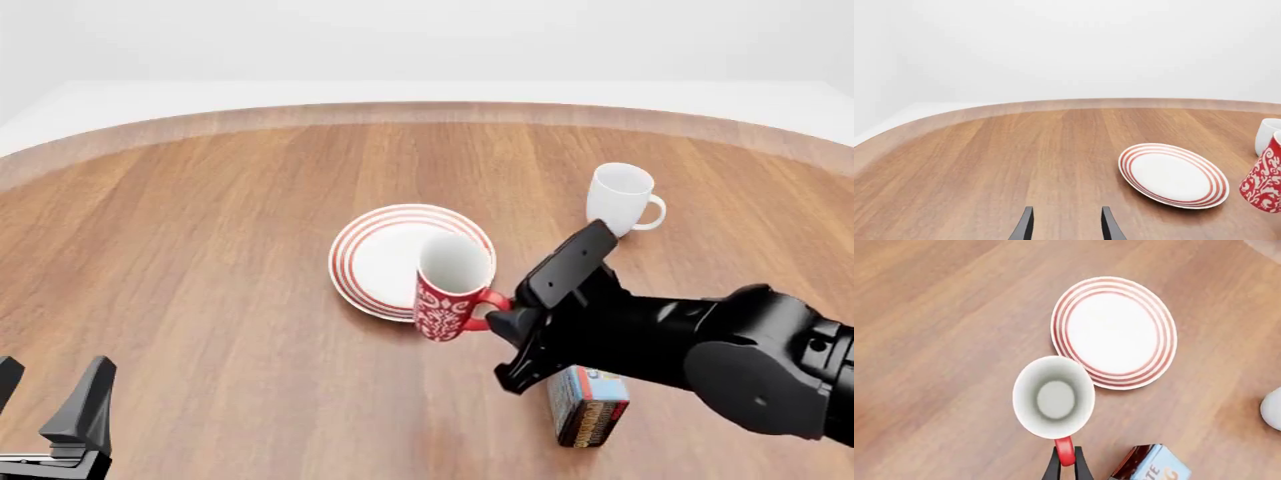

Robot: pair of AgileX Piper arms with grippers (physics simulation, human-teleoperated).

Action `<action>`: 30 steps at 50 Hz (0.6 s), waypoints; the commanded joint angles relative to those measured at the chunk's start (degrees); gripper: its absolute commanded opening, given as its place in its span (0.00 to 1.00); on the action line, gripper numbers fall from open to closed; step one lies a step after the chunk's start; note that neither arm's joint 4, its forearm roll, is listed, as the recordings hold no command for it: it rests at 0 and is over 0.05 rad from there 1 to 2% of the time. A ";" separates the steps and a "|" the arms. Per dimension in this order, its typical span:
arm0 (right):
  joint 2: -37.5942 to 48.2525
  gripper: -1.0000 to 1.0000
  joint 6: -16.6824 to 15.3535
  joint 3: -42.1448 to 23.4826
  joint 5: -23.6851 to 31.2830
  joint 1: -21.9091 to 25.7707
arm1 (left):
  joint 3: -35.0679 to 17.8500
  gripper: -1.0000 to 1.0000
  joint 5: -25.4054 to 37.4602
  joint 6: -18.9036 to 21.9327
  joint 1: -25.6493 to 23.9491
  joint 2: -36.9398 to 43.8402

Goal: Pick up the red mug and put it on the plate

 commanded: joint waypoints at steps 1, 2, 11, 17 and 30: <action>-0.54 0.00 -2.71 -3.86 1.78 -2.86 | 0.00 1.00 0.00 0.00 0.00 0.00; -0.54 0.00 -2.71 -3.86 1.78 -2.87 | 0.00 1.00 0.00 0.00 0.00 0.00; -0.85 0.00 -4.86 -6.21 2.39 -6.63 | 0.00 1.00 0.00 0.00 0.00 0.00; -0.30 0.00 -6.38 -6.57 1.20 -8.33 | 0.00 1.00 0.00 0.00 0.00 0.00; 1.95 0.00 -7.94 -6.93 -2.76 -10.97 | 0.00 1.00 0.00 0.00 0.00 0.00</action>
